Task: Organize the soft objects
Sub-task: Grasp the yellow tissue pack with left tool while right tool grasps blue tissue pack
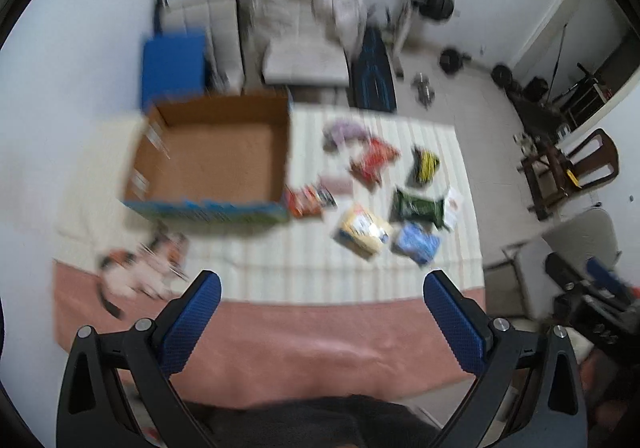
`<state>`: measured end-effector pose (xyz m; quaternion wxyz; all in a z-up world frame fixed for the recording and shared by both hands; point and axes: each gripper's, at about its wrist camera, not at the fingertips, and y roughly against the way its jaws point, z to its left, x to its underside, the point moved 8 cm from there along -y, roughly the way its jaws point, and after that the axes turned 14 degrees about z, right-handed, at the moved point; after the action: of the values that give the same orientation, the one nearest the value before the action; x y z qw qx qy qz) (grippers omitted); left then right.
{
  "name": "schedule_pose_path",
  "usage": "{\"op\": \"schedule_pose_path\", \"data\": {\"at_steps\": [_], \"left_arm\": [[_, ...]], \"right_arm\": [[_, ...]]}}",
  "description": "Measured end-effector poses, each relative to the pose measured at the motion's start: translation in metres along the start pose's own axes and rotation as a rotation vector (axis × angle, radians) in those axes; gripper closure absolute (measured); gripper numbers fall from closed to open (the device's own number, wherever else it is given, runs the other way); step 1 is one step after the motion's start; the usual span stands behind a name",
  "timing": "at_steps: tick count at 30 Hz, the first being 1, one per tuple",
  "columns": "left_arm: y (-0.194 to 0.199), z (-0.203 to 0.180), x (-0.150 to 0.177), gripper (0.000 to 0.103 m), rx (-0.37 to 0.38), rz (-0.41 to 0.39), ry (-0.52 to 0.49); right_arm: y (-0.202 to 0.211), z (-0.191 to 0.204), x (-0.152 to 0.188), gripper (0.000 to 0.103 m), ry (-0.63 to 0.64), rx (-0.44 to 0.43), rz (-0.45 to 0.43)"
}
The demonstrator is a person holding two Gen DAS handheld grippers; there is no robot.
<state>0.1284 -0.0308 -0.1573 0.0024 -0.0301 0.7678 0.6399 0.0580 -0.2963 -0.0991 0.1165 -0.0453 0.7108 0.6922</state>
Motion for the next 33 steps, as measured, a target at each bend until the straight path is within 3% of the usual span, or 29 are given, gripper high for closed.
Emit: {"op": "schedule_pose_path", "data": {"at_steps": [4, 8, 12, 17, 21, 22, 23, 26, 29, 33], "left_arm": [[-0.085, -0.007, -0.033, 0.0, 0.089, 0.192, 0.071], [-0.172, -0.022, -0.053, 0.0, 0.116, 0.359, 0.118], [-0.248, -0.037, -0.064, 0.0, 0.136, 0.517, 0.182], [-0.313, -0.043, -0.081, 0.0, 0.169, 0.641, 0.276], [-0.348, -0.047, -0.089, 0.002, 0.146, 0.701, 0.307], [-0.357, -0.048, -0.088, 0.002, 0.133, 0.722, 0.306], [-0.364, -0.049, -0.087, 0.002, 0.121, 0.733, 0.304], [-0.378, -0.05, -0.085, 0.002, 0.069, 0.737, 0.278], [-0.381, -0.051, -0.081, 0.012, -0.086, 0.698, 0.132], [-0.376, -0.042, -0.066, 0.014, -0.288, 0.648, -0.096]], "right_arm": [[-0.101, -0.017, -0.021, 0.0, -0.007, -0.04, 0.179], [-0.215, -0.015, -0.033, 0.0, 0.139, -0.087, 0.328], [-0.309, -0.02, -0.041, 0.0, 0.302, -0.039, 0.409], [-0.378, -0.013, -0.041, 0.004, 0.444, -0.06, 0.496], [-0.418, -0.004, -0.037, 0.006, 0.486, -0.097, 0.559], [-0.424, -0.003, -0.035, 0.006, 0.493, -0.089, 0.564], [-0.432, -0.003, -0.034, 0.015, 0.496, -0.074, 0.568], [-0.444, -0.011, -0.033, 0.022, 0.402, -0.098, 0.586], [-0.445, -0.027, -0.023, 0.034, 0.261, -0.129, 0.643], [-0.442, -0.03, -0.01, 0.033, 0.178, -0.214, 0.705]]}}
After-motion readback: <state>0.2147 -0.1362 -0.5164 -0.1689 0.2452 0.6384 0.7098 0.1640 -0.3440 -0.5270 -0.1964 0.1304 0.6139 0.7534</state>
